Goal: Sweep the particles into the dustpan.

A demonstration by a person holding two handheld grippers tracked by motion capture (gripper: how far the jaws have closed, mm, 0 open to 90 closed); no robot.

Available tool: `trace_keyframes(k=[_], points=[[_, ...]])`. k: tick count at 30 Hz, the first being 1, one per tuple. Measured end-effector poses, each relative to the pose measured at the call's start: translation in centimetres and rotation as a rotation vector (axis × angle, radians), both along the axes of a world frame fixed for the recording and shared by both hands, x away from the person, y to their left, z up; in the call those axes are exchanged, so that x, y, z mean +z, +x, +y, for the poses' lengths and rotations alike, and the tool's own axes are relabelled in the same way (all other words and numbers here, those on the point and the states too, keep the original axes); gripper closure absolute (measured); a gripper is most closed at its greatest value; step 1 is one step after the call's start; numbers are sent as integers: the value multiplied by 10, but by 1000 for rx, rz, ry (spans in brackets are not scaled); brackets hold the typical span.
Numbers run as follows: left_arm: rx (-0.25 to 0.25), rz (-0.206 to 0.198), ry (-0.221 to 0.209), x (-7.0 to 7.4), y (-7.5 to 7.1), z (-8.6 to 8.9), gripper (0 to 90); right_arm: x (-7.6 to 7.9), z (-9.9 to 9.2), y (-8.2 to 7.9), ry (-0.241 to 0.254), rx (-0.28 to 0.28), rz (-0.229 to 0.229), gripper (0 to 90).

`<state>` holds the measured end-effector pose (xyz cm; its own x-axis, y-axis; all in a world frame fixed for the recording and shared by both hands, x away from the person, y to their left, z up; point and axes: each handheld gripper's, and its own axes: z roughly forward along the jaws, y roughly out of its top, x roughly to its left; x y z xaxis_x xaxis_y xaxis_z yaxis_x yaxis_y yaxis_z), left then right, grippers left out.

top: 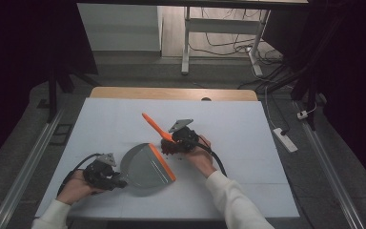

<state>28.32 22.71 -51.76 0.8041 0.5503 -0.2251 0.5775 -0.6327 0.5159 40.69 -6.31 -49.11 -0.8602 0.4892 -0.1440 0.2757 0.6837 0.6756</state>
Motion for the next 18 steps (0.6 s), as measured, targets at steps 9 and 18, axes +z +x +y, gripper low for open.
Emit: trace_keyframes(k=[9, 18], points=[[0, 0, -1, 0, 0, 0, 619, 0, 7, -8, -12, 41, -4, 704], [0, 0, -1, 0, 0, 0, 619, 0, 11, -13, -2, 66, 8, 704]])
